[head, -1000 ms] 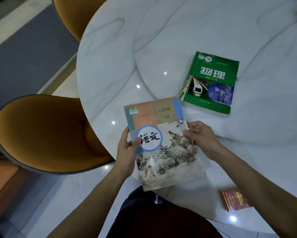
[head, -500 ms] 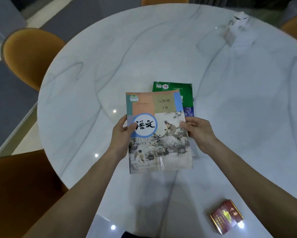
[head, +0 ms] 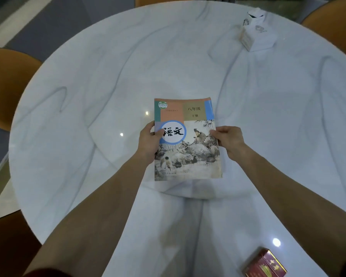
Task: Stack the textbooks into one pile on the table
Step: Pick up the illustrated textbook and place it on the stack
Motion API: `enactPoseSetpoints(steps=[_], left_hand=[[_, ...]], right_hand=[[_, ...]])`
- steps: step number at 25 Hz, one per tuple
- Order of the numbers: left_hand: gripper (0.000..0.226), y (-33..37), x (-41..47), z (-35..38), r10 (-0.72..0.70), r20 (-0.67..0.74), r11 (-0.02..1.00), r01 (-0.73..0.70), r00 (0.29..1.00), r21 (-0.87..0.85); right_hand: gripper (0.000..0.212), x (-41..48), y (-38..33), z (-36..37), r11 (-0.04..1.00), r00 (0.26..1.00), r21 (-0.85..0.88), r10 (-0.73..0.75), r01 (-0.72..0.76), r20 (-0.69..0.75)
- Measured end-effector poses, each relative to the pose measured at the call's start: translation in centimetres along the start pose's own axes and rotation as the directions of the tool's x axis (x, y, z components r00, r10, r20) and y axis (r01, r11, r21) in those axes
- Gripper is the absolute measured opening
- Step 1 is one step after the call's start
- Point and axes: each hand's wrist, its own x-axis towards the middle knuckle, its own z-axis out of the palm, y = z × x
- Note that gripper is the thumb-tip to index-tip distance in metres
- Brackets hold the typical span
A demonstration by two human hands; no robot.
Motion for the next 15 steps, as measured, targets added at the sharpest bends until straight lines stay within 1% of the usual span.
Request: enactPoseSetpoints(steps=[2, 3, 7, 9, 12, 15], left_hand=[[0.042, -0.2, 1.1, 0.5, -0.001, -0.009, 0.999, 0.001, 1.0, 0.047], [0.043, -0.4, 1.6, 0.6, -0.002, -0.016, 0.997, 0.004, 1.0, 0.081], [0.042, -1.1, 2.6, 1.3, 0.01, -0.057, 0.969, 0.004, 0.998, 0.246], [0.039, -1.1, 2.7, 1.6, 0.044, -0.089, 0.944, -0.013, 0.995, 0.329], [0.032, -1.4, 2.8, 2.0, 0.118, -0.111, 0.884, -0.054, 0.987, 0.464], [0.031, -1.8, 3.0, 2.0, 0.148, -0.1, 0.757, -0.048, 0.984, 0.652]], right_hand=[[0.031, 1.2, 0.2, 0.1, 0.999, 1.0, -0.042, 0.019, -0.02, -0.022], [0.034, 1.5, 0.3, 0.2, 0.998, 0.999, -0.066, 0.023, -0.025, -0.028], [0.028, 2.2, 0.8, 0.7, 0.989, 0.998, -0.147, 0.024, -0.032, -0.053], [0.024, 2.4, 0.6, 0.9, 0.982, 0.998, -0.188, 0.003, -0.016, -0.069], [0.021, 2.8, 0.4, 1.3, 0.96, 0.996, -0.28, -0.048, 0.026, -0.073], [0.023, 2.9, 0.6, 1.9, 0.927, 0.989, -0.368, -0.113, 0.069, -0.1]])
